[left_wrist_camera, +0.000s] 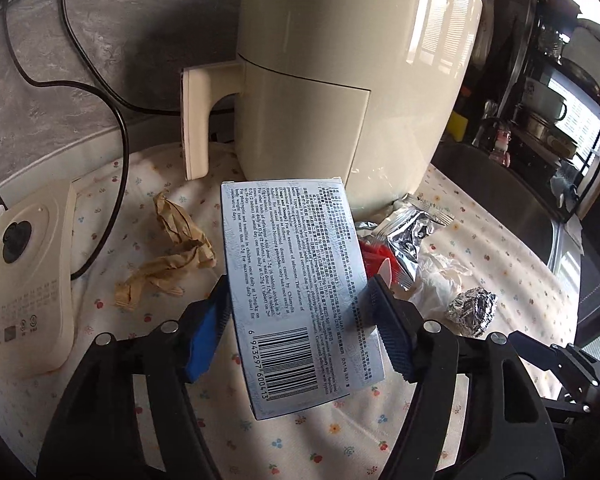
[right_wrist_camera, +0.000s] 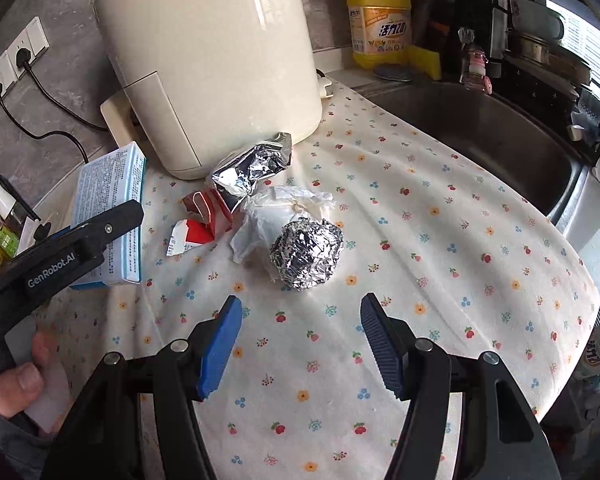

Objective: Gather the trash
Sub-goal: 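Close the right gripper on the foil ball while the left gripper holds the box, then carry the box and foil ball in both grippers over the white bucket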

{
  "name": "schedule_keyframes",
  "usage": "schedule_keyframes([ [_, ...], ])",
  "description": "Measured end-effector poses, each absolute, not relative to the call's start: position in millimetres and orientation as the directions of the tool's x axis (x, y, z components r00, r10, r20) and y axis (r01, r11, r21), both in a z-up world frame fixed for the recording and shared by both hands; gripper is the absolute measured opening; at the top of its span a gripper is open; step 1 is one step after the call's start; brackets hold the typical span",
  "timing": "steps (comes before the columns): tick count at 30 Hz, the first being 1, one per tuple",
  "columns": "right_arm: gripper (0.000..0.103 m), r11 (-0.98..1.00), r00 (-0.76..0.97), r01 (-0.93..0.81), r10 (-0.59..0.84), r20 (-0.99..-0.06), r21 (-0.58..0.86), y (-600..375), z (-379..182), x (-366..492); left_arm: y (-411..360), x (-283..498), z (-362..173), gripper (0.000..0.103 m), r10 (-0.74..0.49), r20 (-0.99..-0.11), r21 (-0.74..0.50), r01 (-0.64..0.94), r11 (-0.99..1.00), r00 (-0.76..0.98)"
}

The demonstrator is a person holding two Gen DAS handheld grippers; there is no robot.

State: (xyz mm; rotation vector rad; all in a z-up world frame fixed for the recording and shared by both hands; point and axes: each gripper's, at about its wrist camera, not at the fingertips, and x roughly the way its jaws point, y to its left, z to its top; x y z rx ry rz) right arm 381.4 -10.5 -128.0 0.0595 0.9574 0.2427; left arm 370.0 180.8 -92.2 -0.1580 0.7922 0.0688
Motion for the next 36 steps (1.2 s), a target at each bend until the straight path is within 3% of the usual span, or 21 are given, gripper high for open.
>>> schedule_keyframes([
  [5,0.062,0.971,0.552,-0.182,0.229,-0.801,0.152,1,-131,392,193,365,-85,0.069,0.017,-0.696,-0.11,-0.13,0.985,0.718],
  [9,0.074,0.975,0.571,-0.157,0.221,-0.791,0.159,2,-133,402,202,365,-85,0.069,0.033,-0.694,-0.102,-0.144,0.984,0.719],
  [11,0.073,0.975,0.57,-0.149,0.22,-0.792,0.164,2,-137,409,205,367,-86,0.069,0.038,-0.699,-0.1,-0.15,0.984,0.714],
  [12,0.068,0.975,0.565,-0.147,0.223,-0.795,0.169,3,-139,412,206,366,-85,0.069,0.041,-0.699,-0.097,-0.151,0.984,0.714],
  [13,0.043,0.973,0.554,-0.152,0.231,-0.8,0.175,4,-142,415,207,366,-84,0.069,0.043,-0.698,-0.094,-0.152,0.984,0.715],
  [15,0.039,0.971,0.559,-0.153,0.237,-0.794,0.181,4,-141,415,207,365,-84,0.069,0.044,-0.697,-0.093,-0.151,0.984,0.716],
  [25,0.039,0.972,0.592,-0.126,0.236,-0.771,0.2,-21,-124,385,176,358,-74,0.069,-0.006,-0.67,-0.108,-0.089,0.99,0.742],
  [36,0.039,0.979,0.643,-0.029,0.173,-0.746,0.202,-97,-101,317,88,319,-58,0.069,-0.109,-0.645,-0.099,0.06,0.993,0.756],
])
